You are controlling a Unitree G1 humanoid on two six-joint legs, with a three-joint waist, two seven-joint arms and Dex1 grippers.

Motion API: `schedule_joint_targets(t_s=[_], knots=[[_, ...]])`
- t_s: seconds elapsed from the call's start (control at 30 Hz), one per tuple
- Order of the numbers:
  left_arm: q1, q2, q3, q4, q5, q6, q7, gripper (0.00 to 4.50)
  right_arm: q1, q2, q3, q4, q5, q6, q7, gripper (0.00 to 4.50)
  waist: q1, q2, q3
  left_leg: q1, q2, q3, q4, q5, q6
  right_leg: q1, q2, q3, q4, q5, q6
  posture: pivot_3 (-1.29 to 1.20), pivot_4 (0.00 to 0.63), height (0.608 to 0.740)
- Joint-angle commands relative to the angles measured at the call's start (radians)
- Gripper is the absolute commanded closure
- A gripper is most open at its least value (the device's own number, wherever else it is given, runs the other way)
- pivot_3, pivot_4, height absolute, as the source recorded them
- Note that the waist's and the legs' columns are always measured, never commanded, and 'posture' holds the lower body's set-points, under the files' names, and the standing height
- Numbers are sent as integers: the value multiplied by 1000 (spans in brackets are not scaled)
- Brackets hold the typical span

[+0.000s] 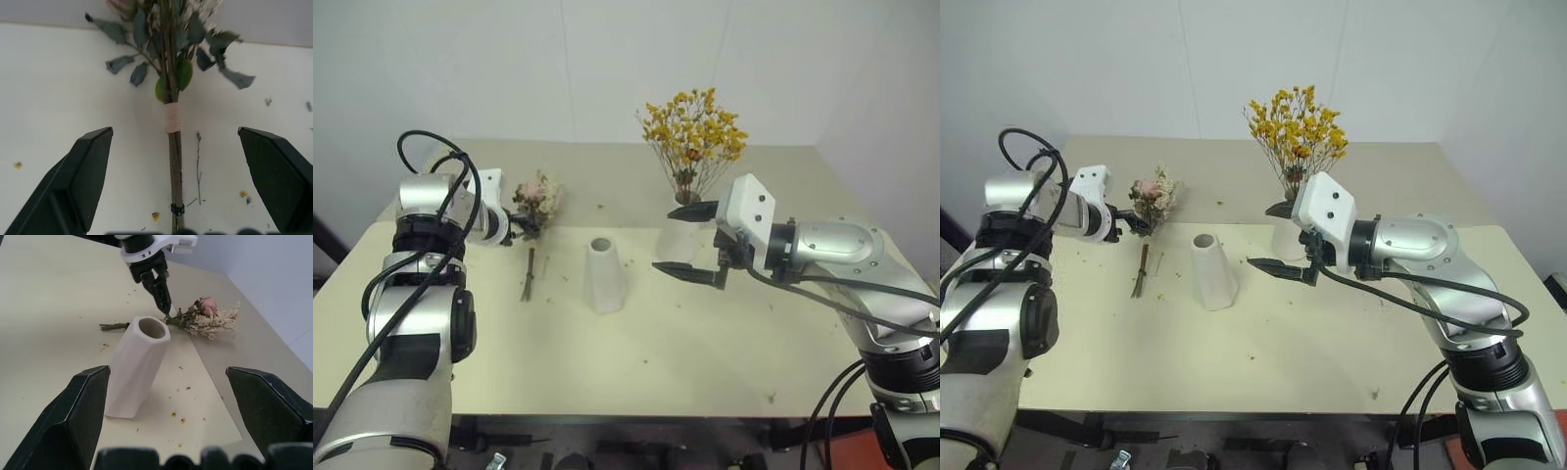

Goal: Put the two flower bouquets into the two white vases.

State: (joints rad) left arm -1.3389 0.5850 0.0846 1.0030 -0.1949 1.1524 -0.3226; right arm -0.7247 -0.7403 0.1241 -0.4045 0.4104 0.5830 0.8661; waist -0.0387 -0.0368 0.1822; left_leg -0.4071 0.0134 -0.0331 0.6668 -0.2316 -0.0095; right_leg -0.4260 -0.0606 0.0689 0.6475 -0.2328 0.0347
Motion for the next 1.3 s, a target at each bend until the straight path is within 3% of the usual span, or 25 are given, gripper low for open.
schedule_joint_targets(t_s=[0.03,0.5,0.63,0.97,1.0,1.17,1.3], knots=[[-74,-1,25,112,25,-111,4,0,8,-2,-52,-51,2,14,-31,40,0,0,0,0,0,0,0,0,0,0,0,0,0,0,0,0,150,740],[-70,-80,52,303,83,-304,-32,0,34,14,-59,-65,-18,17,-98,40,-2,0,0,-1,0,0,0,0,0,0,0,0,1,0,0,0,150,740],[-52,-99,77,316,85,-342,18,894,42,12,-62,-72,-19,19,-106,0,0,0,0,-1,0,0,0,0,0,0,0,0,1,0,0,0,150,740],[-38,-96,116,325,86,-366,52,4243,58,14,-61,-75,-39,2,-125,0,0,0,0,-1,0,0,0,0,0,0,0,0,1,0,0,0,150,740],[-37,-95,118,325,87,-370,59,4423,59,15,-62,-75,-40,2,-125,0,0,0,0,-1,0,0,0,0,0,0,0,0,1,0,0,0,150,740],[-48,-85,69,299,163,-507,165,4423,66,17,-63,-68,-45,-2,-127,0,-1,0,0,0,0,0,0,0,0,0,0,0,1,0,0,0,150,740],[-97,-50,120,276,138,-599,219,4423,73,20,-55,-60,-61,-10,-134,0,-1,0,0,-1,0,0,0,0,0,0,0,0,1,0,0,0,150,740]])
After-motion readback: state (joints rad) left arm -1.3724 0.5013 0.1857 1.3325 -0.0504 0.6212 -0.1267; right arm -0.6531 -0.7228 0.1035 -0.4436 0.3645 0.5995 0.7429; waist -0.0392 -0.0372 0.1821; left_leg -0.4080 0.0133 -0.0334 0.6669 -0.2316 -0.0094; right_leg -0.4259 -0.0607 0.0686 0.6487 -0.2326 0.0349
